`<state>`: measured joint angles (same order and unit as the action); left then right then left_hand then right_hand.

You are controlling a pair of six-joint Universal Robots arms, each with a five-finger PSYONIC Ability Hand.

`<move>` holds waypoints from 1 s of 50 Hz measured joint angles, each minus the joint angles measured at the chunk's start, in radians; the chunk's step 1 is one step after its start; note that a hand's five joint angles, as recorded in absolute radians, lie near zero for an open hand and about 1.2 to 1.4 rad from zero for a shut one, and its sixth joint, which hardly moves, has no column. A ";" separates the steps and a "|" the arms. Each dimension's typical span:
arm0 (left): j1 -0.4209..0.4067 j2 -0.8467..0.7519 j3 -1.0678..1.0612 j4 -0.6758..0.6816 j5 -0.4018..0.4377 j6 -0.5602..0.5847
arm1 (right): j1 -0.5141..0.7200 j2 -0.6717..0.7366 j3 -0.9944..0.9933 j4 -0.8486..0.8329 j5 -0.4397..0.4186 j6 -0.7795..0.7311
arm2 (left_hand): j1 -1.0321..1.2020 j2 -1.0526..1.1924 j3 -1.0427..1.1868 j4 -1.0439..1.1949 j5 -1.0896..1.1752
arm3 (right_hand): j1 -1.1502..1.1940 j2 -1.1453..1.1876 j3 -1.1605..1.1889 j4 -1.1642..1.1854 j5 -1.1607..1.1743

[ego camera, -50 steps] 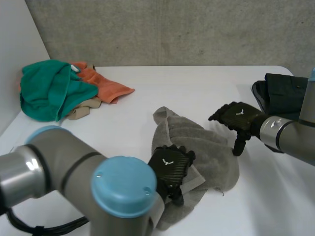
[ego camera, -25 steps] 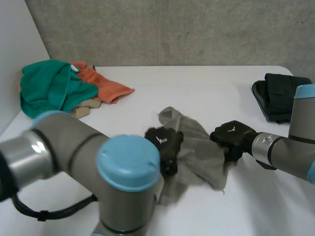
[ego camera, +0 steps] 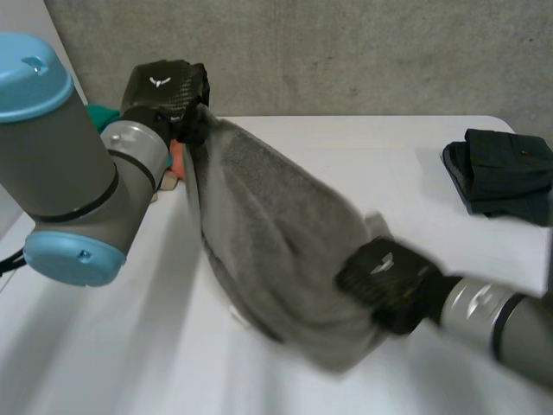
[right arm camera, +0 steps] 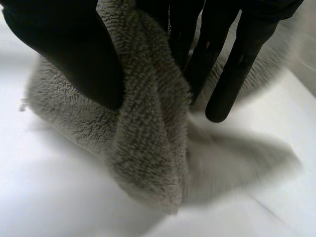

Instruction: Fold the laundry.

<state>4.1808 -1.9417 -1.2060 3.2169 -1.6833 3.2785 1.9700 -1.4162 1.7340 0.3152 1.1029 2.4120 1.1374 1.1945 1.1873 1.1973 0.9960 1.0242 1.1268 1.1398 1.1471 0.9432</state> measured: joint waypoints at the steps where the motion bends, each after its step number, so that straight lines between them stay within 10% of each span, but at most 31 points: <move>1: 0.004 -0.004 0.011 0.000 0.011 0.001 | 0.055 -0.001 0.014 -0.017 0.008 0.017 | 0.000 0.000 0.000 0.000 0.000 | 0.000 -0.058 -0.063 -0.067 -0.044; 7: 0.009 -0.010 0.051 0.009 0.034 -0.002 | 0.255 0.007 0.009 -0.123 0.130 0.149 | 0.000 0.000 0.000 0.000 0.000 | -0.715 -0.826 -0.831 -0.843 -0.827; 17: -0.007 0.046 0.068 0.041 0.035 -0.002 | 0.098 -0.003 -0.137 -0.104 0.313 0.166 | 0.000 0.000 0.000 0.000 0.000 | -0.793 -0.908 -0.922 -0.927 -0.901; 28: -0.054 0.186 0.050 0.044 0.056 -0.004 | -0.116 0.089 -0.234 0.015 0.131 0.266 | 0.000 0.001 0.000 0.004 0.000 | -0.793 -0.908 -0.922 -0.937 -0.901; 44: -0.094 0.356 0.044 0.053 0.113 -0.010 | 0.005 0.476 -0.418 -0.079 0.015 0.598 | 0.000 0.003 0.005 0.004 0.000 | -0.788 -0.899 -0.913 -0.925 -0.889; 50: -0.087 0.377 0.005 0.064 0.123 -0.024 | 0.064 0.550 -0.492 -0.134 -0.003 0.714 | 0.000 0.003 0.005 0.004 0.000 | -0.086 -0.185 -0.217 -0.227 -0.213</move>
<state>4.0938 -1.5646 -1.2008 3.2807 -1.5604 3.2547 2.0337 -0.8659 1.2418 0.1811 1.0996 3.1258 1.1374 1.1974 1.1921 1.2013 0.9960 0.9378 0.9413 0.9227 0.9203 0.7299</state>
